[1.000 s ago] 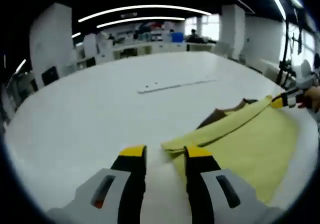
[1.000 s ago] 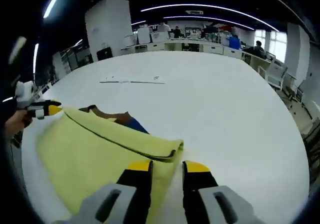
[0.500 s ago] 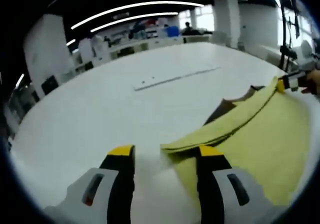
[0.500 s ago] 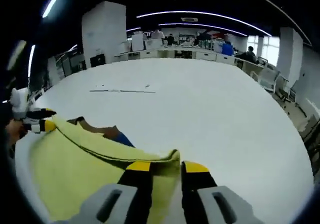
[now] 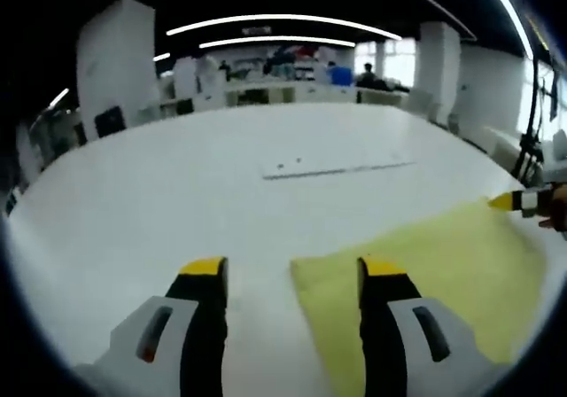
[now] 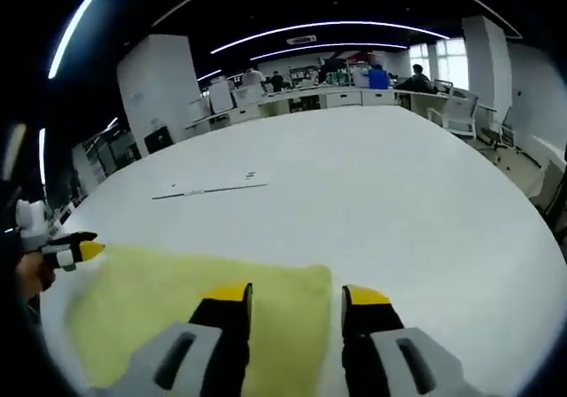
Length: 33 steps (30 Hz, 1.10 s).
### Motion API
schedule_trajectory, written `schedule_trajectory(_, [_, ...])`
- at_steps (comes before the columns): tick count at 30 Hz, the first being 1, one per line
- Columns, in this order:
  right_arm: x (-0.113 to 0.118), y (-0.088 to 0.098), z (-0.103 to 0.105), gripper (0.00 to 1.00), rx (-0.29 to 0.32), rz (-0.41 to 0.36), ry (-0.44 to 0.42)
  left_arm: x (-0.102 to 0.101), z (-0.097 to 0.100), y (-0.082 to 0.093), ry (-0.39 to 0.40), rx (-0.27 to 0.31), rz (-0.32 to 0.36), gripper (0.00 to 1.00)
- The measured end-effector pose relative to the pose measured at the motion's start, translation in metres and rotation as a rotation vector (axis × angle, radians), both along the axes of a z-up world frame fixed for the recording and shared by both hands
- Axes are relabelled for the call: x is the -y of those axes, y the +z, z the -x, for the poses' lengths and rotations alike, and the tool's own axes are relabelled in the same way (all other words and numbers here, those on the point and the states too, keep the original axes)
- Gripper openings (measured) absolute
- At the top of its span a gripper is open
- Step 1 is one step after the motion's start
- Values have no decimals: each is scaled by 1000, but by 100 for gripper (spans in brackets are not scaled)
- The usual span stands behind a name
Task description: Fold the garment on the visible template until the final outline fits inside the template.
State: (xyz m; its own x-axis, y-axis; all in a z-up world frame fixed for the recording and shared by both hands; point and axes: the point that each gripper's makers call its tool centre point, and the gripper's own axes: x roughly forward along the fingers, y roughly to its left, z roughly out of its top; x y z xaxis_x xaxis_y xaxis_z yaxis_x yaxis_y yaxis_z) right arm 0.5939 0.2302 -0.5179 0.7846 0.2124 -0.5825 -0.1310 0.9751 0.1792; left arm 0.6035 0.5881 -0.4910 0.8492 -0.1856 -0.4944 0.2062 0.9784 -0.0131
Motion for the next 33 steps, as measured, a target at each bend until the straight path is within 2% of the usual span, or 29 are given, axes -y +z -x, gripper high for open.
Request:
schedule_trajectory(5, [-6, 11, 12, 56, -1, 5, 64, -2, 15, 13, -32, 6, 45, 63])
schedule_trajectory(13, [-21, 26, 44, 72, -24, -37, 164, 0, 47, 29, -148, 10, 94, 71])
schedule_trajectory(15, [-23, 28, 53, 73, -28, -44, 183, 0, 56, 32, -165, 8, 110, 71])
schedule_trajectory(19, [-25, 30, 74, 73, -42, -42, 225, -4, 72, 28, -206, -4, 66, 72])
schedule_trajectory(24, [-26, 28, 100, 73, -61, -43, 250, -6, 94, 25, -238, -14, 66, 72])
schedule_trajectory(28, [-28, 27, 119, 72, -74, -51, 269, 0, 114, 23, -293, -25, 72, 70])
schedule_trajectory(33, [-27, 26, 136, 71, -86, -50, 280, 2, 131, 18, -326, -50, 66, 67])
